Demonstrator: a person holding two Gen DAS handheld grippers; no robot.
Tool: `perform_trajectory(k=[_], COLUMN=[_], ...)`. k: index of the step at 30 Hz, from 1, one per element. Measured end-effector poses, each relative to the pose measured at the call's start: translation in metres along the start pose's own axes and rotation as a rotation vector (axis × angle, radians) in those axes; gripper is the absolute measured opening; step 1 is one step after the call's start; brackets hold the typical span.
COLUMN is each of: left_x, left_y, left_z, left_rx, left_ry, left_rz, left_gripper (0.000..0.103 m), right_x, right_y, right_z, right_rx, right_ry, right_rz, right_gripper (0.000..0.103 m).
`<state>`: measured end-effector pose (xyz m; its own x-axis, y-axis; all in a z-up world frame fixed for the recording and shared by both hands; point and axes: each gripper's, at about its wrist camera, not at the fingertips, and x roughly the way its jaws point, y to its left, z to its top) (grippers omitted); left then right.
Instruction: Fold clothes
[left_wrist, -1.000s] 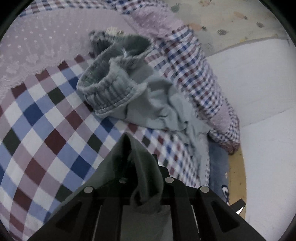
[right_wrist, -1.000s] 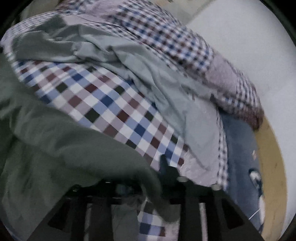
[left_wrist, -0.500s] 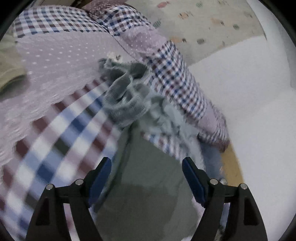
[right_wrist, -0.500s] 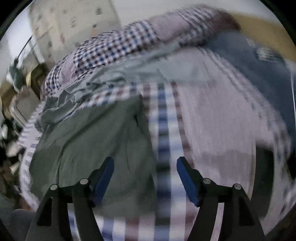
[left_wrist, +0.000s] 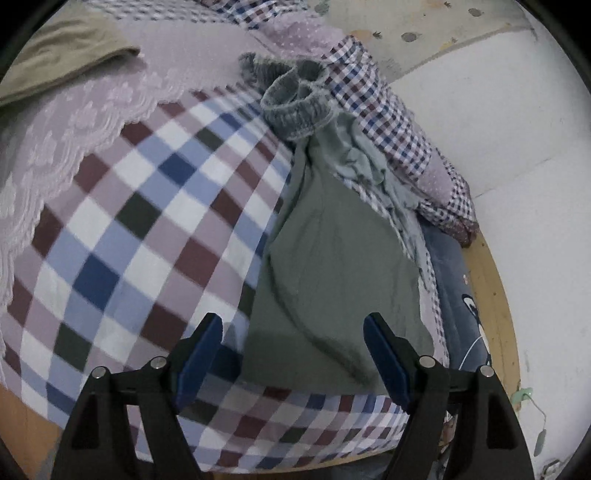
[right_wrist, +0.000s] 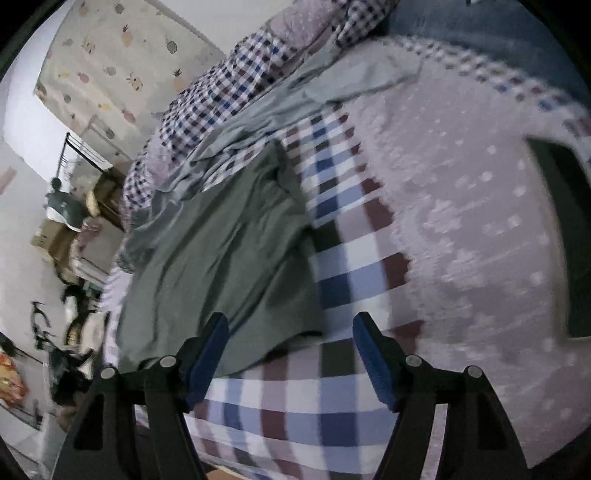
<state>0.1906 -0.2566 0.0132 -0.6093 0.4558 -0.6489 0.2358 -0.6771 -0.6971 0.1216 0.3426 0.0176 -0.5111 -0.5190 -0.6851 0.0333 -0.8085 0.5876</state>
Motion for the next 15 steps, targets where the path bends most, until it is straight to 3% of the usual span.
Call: perform_trajectory(k=[6, 10, 11, 12, 13, 14, 15], left_x=[0.014, 0.019, 0.018, 0.016, 0.015, 0.015, 0.014], left_y=[-0.001, -0.004, -0.004, -0.003, -0.002, 0.0, 0.001], left_z=[-0.018, -0.022, -0.022, -0.022, -0.022, -0.02, -0.02], left_rx=[0.019, 0.028, 0.024, 0.02, 0.01, -0.003, -0.01], left_ry=[0.06, 0.053, 0.046, 0.041, 0.038, 0.04, 0.037], left_rz=[0.05, 0.071, 0.07, 0.065, 0.049, 0.018, -0.008], left_gripper=[0.082, 0.078, 0.062, 0.031, 0.013, 0.003, 0.003], right_x=[0.021, 0.023, 0.023, 0.022, 0.022, 0.021, 0.02], right_y=[0.008, -0.001, -0.004, -0.007, -0.01, -0.013, -0.015], right_z=[0.0, 0.002, 0.003, 0.003, 0.003, 0.003, 0.003], right_rx=[-0.012, 0.044, 0.064, 0.083, 0.101, 0.116, 0.128], right_ry=[0.053, 0.047, 0.043, 0.04, 0.036, 0.032, 0.03], right_rz=[-0.013, 0.022, 0.036, 0.051, 0.064, 0.074, 0.081], right_gripper=[0.074, 0.074, 0.074, 0.074, 0.073, 0.073, 0.072])
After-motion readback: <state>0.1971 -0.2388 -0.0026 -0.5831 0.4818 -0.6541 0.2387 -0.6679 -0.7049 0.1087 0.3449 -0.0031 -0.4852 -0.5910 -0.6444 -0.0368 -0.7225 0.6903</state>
